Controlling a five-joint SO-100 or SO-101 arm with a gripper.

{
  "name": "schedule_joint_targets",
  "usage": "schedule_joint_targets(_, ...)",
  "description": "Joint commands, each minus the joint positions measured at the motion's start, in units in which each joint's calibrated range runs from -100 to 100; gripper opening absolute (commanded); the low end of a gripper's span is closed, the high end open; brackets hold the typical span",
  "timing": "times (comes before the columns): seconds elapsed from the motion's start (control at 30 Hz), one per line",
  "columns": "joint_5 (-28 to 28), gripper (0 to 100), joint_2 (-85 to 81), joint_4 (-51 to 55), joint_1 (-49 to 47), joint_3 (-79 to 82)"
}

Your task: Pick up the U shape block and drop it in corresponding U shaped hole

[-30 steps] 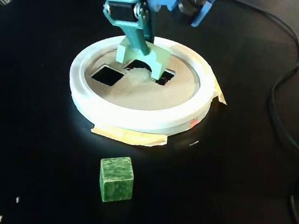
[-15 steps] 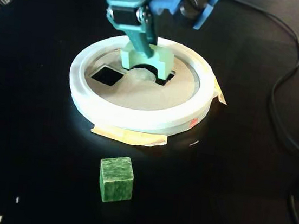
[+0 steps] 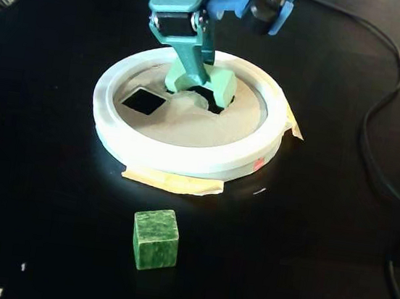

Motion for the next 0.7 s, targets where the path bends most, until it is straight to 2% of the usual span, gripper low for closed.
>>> schedule_joint_targets(0.0, 0.3, 58, -4.0, -0.6, 0.3, -1.8)
schedule_joint_targets(0.2, 0.5, 59, -6.0, -0.4, -0.3, -2.2)
schedule_joint_targets(0.4, 5.6, 59, -10.4, 2.4, 0.2, -2.6)
schedule_joint_targets(0.67, 6.3, 57, -13.7, 4.5, -1.5, -2.7)
